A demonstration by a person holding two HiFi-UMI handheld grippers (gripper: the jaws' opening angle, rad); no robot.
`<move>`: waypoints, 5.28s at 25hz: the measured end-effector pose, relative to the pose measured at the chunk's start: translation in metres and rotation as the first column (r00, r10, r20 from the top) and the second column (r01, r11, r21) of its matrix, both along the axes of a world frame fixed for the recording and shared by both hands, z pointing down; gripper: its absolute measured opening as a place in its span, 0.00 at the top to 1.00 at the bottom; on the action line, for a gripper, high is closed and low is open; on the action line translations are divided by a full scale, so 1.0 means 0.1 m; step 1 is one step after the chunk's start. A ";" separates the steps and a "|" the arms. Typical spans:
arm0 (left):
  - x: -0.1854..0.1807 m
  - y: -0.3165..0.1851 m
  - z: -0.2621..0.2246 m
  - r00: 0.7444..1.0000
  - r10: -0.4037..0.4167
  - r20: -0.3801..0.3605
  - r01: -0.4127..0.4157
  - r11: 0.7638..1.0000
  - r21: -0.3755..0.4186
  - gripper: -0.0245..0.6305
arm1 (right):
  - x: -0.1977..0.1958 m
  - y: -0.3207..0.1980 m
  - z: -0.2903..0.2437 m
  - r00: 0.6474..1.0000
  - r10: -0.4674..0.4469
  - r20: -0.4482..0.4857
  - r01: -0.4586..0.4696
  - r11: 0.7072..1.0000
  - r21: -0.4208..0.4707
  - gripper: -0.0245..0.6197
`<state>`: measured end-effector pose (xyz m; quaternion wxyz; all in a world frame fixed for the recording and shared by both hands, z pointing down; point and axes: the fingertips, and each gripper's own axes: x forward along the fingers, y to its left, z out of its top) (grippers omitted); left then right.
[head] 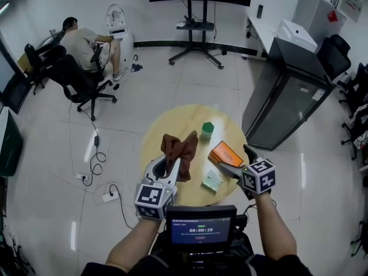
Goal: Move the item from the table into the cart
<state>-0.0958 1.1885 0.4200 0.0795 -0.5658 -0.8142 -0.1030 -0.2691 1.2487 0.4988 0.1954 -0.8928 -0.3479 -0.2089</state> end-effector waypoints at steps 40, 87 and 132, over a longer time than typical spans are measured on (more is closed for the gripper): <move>-1.27 -0.73 -0.55 0.993 0.116 -0.001 -0.114 0.975 -0.191 0.82 | -1.60 -1.41 -1.32 0.939 0.185 -0.289 -0.298 0.856 -0.421 1.00; -6.07 -7.79 -0.53 -0.474 0.880 0.021 -0.842 -0.446 -0.304 0.82 | -3.83 -10.01 -1.19 -0.436 0.849 -0.298 -0.676 -0.527 -0.515 1.00; -0.46 -18.98 -1.03 -0.862 -0.501 0.074 0.439 -0.812 -0.385 0.82 | 2.88 -19.00 -1.42 -0.820 -0.482 -0.309 0.568 -0.621 -0.540 1.00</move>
